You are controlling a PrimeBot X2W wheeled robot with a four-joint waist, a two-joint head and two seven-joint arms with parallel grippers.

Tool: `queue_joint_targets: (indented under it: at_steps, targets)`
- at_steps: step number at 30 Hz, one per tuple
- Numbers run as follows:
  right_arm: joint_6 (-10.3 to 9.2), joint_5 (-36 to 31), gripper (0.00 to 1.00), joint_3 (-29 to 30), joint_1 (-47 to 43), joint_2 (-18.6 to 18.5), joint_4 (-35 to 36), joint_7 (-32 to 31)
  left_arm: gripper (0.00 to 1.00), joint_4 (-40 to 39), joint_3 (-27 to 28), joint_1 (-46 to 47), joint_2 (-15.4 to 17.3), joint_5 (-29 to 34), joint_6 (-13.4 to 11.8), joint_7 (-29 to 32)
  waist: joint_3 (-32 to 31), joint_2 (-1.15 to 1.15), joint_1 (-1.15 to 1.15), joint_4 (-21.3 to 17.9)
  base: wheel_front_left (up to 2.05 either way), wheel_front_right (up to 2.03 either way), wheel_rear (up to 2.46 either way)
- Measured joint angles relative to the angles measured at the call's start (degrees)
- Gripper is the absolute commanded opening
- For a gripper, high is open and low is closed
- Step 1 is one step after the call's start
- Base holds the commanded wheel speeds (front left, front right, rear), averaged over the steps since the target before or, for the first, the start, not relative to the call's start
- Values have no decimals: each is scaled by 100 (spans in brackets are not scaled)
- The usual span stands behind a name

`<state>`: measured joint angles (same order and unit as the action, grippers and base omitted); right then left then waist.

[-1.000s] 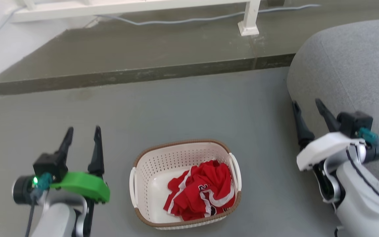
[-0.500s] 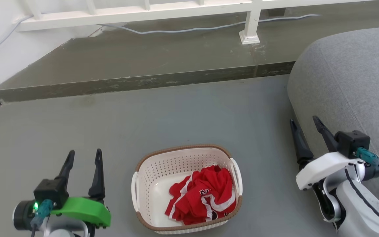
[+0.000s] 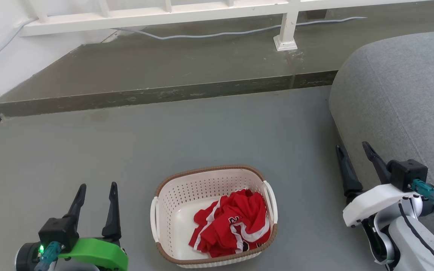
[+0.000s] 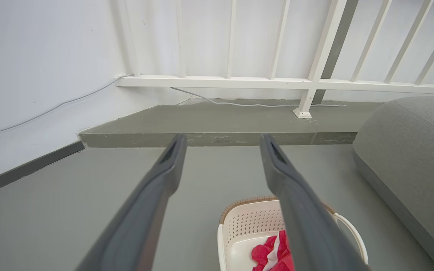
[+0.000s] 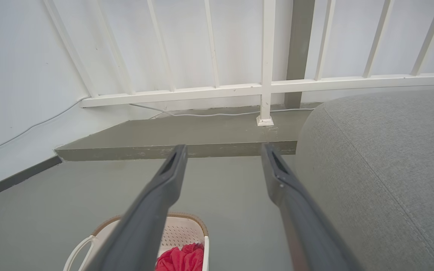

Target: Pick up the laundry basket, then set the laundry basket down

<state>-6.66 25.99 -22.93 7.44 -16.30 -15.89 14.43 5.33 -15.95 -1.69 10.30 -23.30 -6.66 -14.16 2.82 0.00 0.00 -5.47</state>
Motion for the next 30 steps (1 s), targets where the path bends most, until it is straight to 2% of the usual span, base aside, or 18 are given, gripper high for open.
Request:
queue_joint_targets:
  at_steps: [11, 12, 22, 28, 30]
  targets:
    - [-42, -88, 100, 125, -104, 1, 167, 0, 100, -147, 92, -105, -8, 66, -1, 110, 10, 0, 0, -37, 0, 0, 0]
    - [-42, -91, 0, 127, -106, 9, 149, 0, 0, -138, 91, -105, -15, 71, 1, 116, 11, 0, 0, -39, 0, 0, 0]
    - [25, 163, 0, 156, -354, 199, -33, -42, 0, 112, 38, -182, -178, -153, 63, 125, 4, 0, 0, -19, 0, 0, 0]
    - [92, 538, 0, 264, -354, 252, -15, -123, 0, 108, 74, -210, -209, -530, 91, 159, -15, 0, 0, 24, 0, 0, 0]
    - [112, 811, 0, 342, -354, 318, -1, -191, 0, 105, 125, -210, -220, -849, 120, 236, -24, 0, 0, 43, 0, 0, 0]
